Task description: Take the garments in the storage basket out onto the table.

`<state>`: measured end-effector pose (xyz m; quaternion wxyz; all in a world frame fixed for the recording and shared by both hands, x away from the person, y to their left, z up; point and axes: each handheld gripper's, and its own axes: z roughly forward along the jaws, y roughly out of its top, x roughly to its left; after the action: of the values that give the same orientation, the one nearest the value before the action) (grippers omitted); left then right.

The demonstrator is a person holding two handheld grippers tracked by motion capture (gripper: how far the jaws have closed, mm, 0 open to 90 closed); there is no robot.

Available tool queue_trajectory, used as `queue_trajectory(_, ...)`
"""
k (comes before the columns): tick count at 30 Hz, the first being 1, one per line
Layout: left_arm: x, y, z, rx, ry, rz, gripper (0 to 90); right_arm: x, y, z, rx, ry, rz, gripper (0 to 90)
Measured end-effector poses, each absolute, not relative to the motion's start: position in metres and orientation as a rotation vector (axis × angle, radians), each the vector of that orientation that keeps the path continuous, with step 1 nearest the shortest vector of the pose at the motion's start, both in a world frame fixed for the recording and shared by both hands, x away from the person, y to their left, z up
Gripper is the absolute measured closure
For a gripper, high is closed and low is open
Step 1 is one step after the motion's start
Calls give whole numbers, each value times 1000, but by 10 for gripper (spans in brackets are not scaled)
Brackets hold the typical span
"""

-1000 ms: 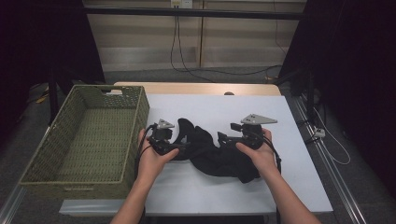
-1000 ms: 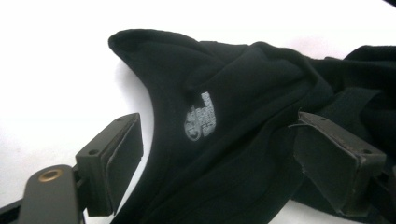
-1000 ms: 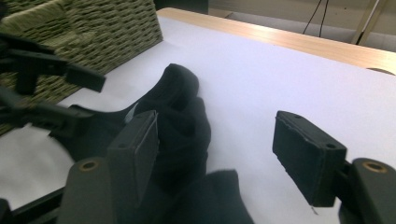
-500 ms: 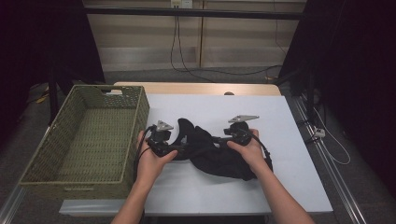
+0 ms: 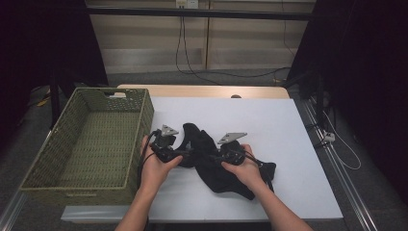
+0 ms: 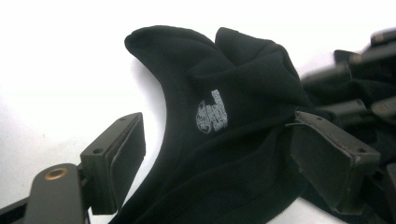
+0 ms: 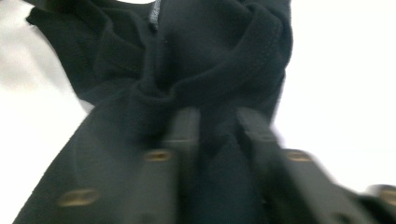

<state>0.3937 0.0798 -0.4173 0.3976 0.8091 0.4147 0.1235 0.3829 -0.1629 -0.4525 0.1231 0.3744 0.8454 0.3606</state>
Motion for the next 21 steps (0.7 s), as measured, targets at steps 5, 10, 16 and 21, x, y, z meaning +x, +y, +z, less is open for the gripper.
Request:
queue_trajectory(5,392,80,-417,2052,1044,306,188,384,-167,-452,1153,2424,1087,844)
queue_trajectory(10,394,76,-417,2046,1036,292,192,389,-185,-441,1283,2211,1223,848)
queue_trajectory(16,396,76,-416,2089,998,288,195,401,-217,-425,1377,1980,1271,848)
queue_trajectory(21,398,73,-420,2110,986,275,195,411,-249,-418,1472,1835,1237,821)
